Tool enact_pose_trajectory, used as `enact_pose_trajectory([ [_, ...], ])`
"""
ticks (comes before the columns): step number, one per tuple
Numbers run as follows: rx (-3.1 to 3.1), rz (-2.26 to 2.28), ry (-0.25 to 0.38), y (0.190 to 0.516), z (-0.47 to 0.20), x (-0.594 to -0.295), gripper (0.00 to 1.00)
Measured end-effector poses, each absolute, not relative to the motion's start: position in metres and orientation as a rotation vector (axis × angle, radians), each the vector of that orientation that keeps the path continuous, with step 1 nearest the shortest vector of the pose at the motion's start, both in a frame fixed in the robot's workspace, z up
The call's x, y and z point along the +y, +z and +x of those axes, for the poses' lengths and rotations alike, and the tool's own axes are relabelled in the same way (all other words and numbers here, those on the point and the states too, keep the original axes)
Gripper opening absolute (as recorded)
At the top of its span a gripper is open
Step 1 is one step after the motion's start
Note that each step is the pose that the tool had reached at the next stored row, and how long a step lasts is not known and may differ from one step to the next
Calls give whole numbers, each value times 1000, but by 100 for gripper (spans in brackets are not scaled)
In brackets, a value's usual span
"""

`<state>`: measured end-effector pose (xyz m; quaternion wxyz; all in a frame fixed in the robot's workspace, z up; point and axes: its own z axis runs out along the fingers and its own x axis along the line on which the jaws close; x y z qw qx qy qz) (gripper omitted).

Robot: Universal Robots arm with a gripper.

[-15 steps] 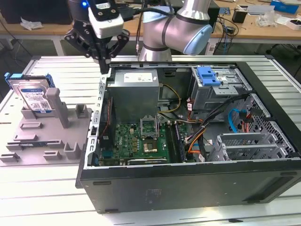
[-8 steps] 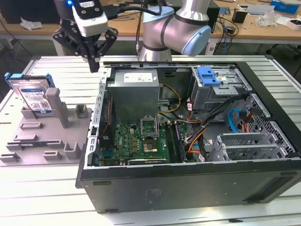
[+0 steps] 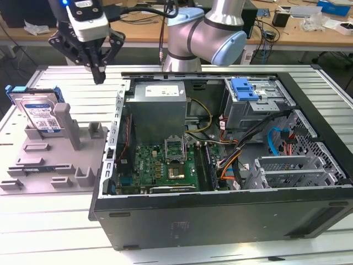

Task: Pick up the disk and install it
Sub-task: 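Reach for the disk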

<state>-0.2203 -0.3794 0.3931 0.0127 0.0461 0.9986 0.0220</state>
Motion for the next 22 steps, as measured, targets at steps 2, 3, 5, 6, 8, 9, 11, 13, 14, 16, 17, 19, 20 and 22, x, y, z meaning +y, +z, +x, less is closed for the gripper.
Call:
enact_pose_trajectory([
  [2,3112,148,68,393,-227,-378,11],
  [3,3112,150,68,393,-232,-378,11],
  [5,3112,153,68,393,-240,-376,11],
  [6,3113,154,68,393,-242,-376,11],
  [8,3113,156,68,393,-247,-374,11],
  [9,3114,157,68,393,-250,-374,11],
  [11,3115,159,68,393,-255,-372,11],
  [13,3115,161,68,392,-261,-371,11],
  [14,3115,162,68,392,-264,-370,11],
  [16,3116,163,68,392,-270,-368,11],
  [17,3116,163,68,392,-273,-367,11],
  [19,3116,164,68,392,-279,-364,11],
  [20,3116,165,68,392,-282,-363,11],
  [22,3116,165,68,391,-288,-360,11],
])
